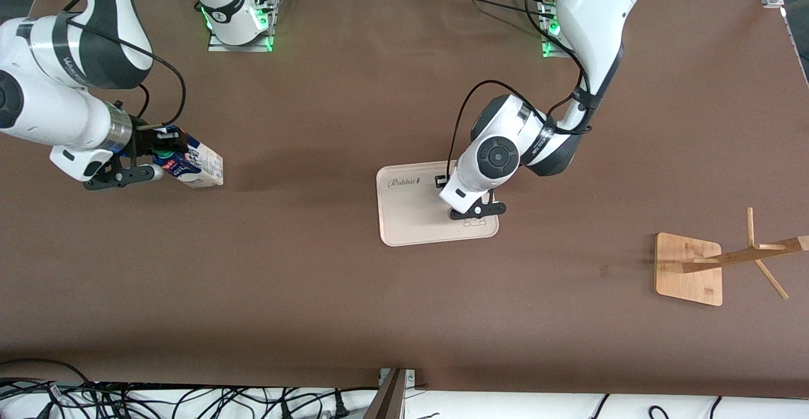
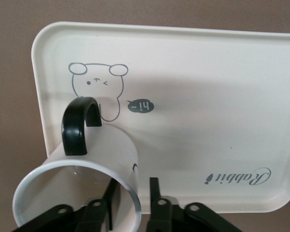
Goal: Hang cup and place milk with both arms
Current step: 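Lower the carton with the right gripper while the left gripper carries the mug, then release the carton with the right gripper while the left gripper aligns the mug handle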
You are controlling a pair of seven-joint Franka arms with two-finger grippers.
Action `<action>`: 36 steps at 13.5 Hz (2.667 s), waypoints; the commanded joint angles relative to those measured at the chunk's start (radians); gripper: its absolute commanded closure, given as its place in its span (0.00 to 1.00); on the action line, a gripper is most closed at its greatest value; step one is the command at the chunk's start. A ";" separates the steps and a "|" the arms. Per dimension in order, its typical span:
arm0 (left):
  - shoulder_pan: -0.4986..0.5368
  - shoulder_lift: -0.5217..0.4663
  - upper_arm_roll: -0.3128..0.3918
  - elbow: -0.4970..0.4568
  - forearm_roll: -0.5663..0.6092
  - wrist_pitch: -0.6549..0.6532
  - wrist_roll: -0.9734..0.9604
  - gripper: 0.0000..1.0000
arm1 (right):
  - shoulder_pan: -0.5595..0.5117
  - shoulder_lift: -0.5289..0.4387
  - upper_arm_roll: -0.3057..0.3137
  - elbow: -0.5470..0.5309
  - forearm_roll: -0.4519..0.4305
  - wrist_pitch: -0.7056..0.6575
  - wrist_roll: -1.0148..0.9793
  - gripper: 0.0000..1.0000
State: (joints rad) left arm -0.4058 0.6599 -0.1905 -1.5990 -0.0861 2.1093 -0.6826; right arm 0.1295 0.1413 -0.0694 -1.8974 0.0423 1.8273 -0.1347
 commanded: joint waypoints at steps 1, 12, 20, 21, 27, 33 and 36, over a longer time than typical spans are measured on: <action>0.004 0.009 0.005 0.019 0.023 -0.003 -0.015 1.00 | -0.016 -0.009 0.016 -0.078 -0.012 0.093 -0.017 0.54; 0.192 -0.157 0.057 0.201 0.097 -0.366 -0.008 1.00 | -0.016 -0.006 0.017 -0.264 -0.003 0.308 -0.020 0.00; 0.379 -0.160 0.088 0.392 0.091 -0.637 0.322 1.00 | -0.016 -0.057 0.014 -0.187 -0.002 0.219 -0.014 0.00; 0.404 -0.160 0.088 0.392 0.091 -0.637 0.342 1.00 | -0.016 -0.065 0.014 -0.168 -0.002 0.192 -0.014 0.00; 0.498 -0.163 0.082 0.438 0.091 -0.724 0.390 1.00 | -0.016 -0.095 0.014 0.000 -0.004 -0.003 -0.013 0.00; 0.507 -0.160 0.123 0.545 0.091 -0.763 0.449 1.00 | -0.068 -0.106 0.000 0.118 -0.034 -0.004 -0.010 0.00; 0.506 -0.152 0.143 0.570 0.092 -0.723 0.454 1.00 | -0.126 -0.108 -0.001 0.129 -0.042 0.015 -0.013 0.00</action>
State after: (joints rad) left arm 0.1035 0.4902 -0.0624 -1.0729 -0.0083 1.3766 -0.2526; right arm 0.0444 0.0396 -0.0808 -1.7818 0.0105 1.8444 -0.1372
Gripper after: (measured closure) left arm 0.934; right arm 0.000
